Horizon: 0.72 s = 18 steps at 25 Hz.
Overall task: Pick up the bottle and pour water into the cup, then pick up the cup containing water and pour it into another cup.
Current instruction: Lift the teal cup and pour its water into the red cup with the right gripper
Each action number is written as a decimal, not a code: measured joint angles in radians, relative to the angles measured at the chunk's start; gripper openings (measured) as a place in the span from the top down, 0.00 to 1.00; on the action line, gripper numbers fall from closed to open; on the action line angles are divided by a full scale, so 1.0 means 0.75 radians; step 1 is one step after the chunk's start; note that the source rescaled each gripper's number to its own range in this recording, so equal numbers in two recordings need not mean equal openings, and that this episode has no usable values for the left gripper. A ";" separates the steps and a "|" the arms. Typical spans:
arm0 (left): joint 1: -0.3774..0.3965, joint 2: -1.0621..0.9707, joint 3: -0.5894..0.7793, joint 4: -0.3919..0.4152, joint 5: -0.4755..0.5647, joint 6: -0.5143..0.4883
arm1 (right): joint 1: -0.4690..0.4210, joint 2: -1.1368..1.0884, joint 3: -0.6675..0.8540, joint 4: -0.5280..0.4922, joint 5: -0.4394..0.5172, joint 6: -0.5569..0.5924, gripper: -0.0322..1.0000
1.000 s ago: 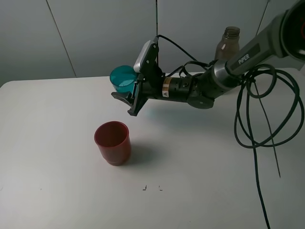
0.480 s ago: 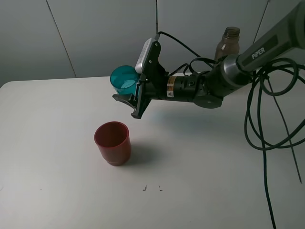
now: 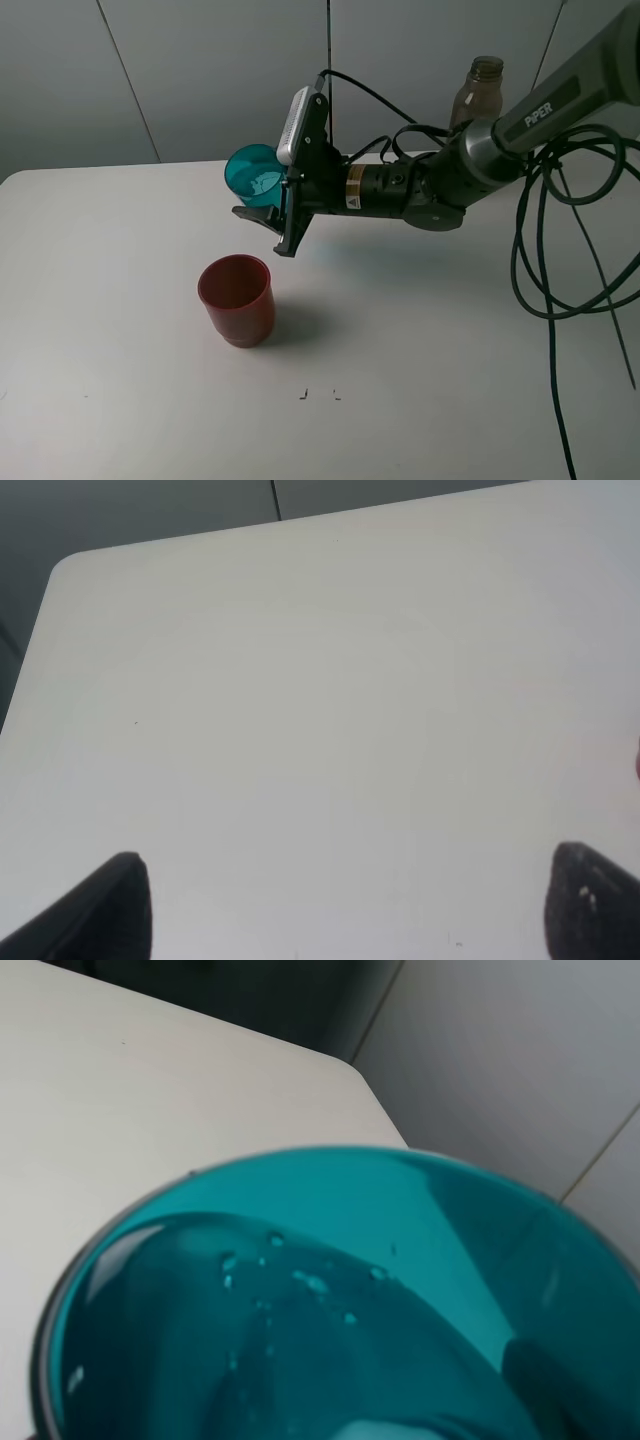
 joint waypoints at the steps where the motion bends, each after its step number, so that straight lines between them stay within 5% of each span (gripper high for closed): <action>1: 0.000 0.000 0.000 0.000 0.000 0.000 | 0.000 0.000 0.000 0.000 0.000 -0.011 0.90; 18: 0.000 0.000 0.000 0.000 0.000 0.000 | 0.023 0.000 0.000 -0.026 0.000 -0.057 0.90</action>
